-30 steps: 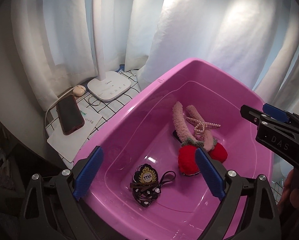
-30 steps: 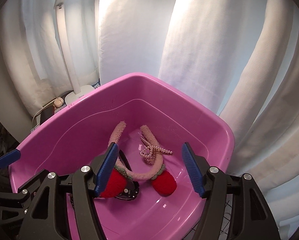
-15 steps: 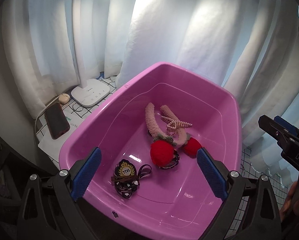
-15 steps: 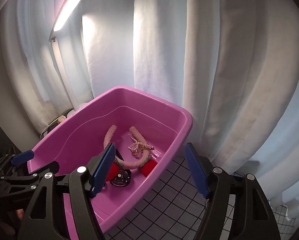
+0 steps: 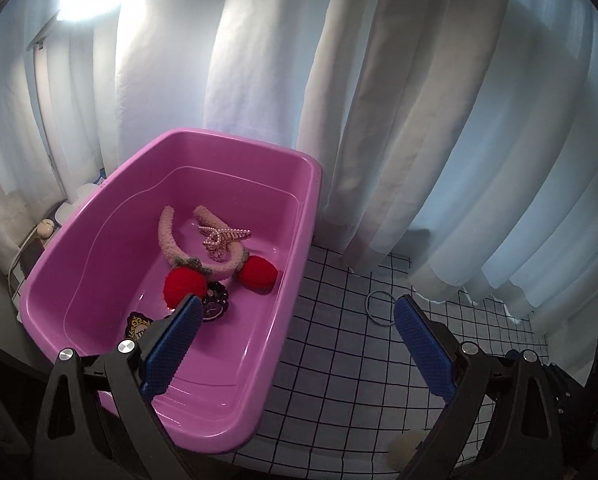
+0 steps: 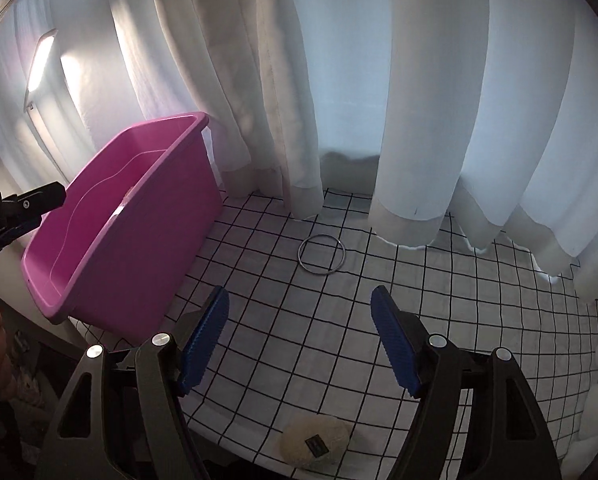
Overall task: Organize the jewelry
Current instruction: 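Move the right tool to the beige pom-pom keychain on the table, then grasp the pom-pom keychain with the right tool while the left tool approaches the silver bangle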
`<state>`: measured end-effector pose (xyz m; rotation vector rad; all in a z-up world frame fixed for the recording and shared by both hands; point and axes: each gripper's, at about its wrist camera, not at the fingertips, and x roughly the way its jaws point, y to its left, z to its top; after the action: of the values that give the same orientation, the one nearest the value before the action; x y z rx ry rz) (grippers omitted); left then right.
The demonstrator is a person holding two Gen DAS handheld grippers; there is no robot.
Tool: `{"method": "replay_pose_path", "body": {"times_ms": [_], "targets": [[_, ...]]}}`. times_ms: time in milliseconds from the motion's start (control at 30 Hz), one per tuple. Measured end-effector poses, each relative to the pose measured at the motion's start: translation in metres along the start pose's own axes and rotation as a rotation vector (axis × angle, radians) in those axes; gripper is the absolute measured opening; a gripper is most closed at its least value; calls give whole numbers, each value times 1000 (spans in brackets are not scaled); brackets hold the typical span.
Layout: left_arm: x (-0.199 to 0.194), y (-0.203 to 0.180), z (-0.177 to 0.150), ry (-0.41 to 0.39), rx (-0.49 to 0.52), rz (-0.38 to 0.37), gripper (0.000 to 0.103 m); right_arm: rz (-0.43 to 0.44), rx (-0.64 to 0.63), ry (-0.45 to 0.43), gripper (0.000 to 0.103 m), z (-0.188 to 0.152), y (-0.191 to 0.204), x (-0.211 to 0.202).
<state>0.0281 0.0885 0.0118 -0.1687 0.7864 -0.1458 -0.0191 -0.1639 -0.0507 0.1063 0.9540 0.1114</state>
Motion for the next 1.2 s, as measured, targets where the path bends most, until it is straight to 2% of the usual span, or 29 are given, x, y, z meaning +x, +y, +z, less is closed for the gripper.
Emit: {"method": "replay_pose_path", "body": {"times_ms": [133, 267, 367, 467, 633, 833, 1200], "targets": [[13, -27, -10, 34, 54, -36, 95, 10, -11, 120, 70, -54, -5, 25], [31, -45, -22, 95, 76, -59, 95, 5, -26, 222, 70, -92, -3, 60], [41, -56, -31, 130, 98, -66, 95, -21, -54, 249, 70, -111, -2, 77], [49, -66, -40, 156, 118, -69, 95, 3, -44, 269, 70, -125, -7, 90], [65, -75, -51, 194, 138, -53, 95, 18, -42, 227, 70, -145, -17, 103], [95, -85, -64, 231, 140, -39, 95, 12, 0, 159, 69, -135, -38, 107], [209, -112, -76, 284, 136, 12, 95, -66, 81, 109, 69, -62, -90, 139]]}}
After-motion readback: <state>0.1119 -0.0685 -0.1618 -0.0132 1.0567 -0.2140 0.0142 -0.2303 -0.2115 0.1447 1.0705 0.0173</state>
